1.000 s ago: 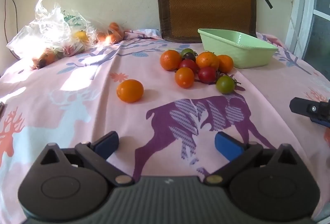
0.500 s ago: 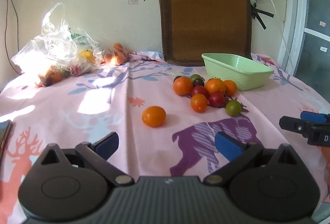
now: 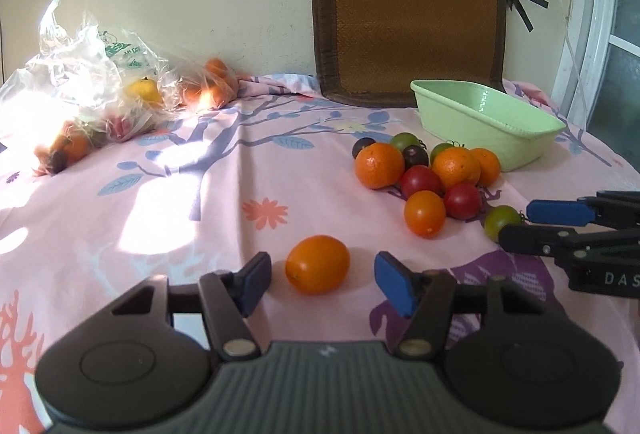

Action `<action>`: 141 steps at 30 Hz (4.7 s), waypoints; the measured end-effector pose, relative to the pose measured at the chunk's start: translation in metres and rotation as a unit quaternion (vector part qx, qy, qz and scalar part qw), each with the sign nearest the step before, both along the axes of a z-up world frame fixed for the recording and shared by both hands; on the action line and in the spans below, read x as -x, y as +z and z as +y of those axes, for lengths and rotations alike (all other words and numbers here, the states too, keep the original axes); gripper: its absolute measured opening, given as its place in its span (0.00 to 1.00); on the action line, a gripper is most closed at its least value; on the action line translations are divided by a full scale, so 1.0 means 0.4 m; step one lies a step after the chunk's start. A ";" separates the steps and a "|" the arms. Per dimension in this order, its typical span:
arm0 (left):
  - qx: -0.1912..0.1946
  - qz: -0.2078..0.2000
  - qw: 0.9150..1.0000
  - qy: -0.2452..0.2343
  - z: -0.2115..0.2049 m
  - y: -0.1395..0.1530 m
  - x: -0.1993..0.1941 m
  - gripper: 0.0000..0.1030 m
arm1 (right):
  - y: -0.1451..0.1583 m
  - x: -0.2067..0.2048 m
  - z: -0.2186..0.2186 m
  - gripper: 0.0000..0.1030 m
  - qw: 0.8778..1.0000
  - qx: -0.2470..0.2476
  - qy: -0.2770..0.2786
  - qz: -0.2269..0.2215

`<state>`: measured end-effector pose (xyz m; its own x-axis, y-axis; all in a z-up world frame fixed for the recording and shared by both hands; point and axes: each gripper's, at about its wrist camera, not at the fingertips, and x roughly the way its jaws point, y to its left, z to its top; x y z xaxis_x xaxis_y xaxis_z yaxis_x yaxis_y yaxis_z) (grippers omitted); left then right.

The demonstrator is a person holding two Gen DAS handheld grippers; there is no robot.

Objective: Organize fruits
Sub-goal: 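Grasp the orange tomato with the left tool while the right tool grasps a green tomato, then carry both tomatoes over the green bowl and open both tools to drop them, then lift both open tools away from the bowl toward the fruit pile, then grasp an orange tomato with the left tool while the right tool grasps a red tomato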

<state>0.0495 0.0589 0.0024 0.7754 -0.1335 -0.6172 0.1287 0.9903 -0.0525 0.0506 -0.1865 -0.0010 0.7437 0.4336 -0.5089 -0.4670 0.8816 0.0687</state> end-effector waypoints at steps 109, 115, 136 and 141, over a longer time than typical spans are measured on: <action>0.098 -0.001 0.993 -0.068 -0.095 0.013 -0.055 0.42 | 0.014 -0.026 -0.025 0.31 0.998 -0.043 0.035 0.025; 0.112 0.012 0.991 -0.067 -0.078 -0.008 -0.080 0.28 | -0.005 -0.062 0.003 0.32 0.998 -0.038 0.034 0.040; 0.108 0.003 0.991 -0.084 -0.141 0.019 0.069 0.28 | 0.001 0.002 0.001 0.31 0.999 -0.022 0.031 0.021; 0.093 -0.002 0.989 -0.118 -0.233 0.015 0.107 0.28 | 0.000 0.097 -0.111 0.31 0.999 -0.028 -0.025 -0.002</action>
<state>0.0065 -0.0344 0.0085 0.7109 -0.4226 -0.5622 0.3560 0.9056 -0.2306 0.0119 -0.2308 -0.0012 0.7671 0.4233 -0.4821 -0.4221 0.8989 0.1176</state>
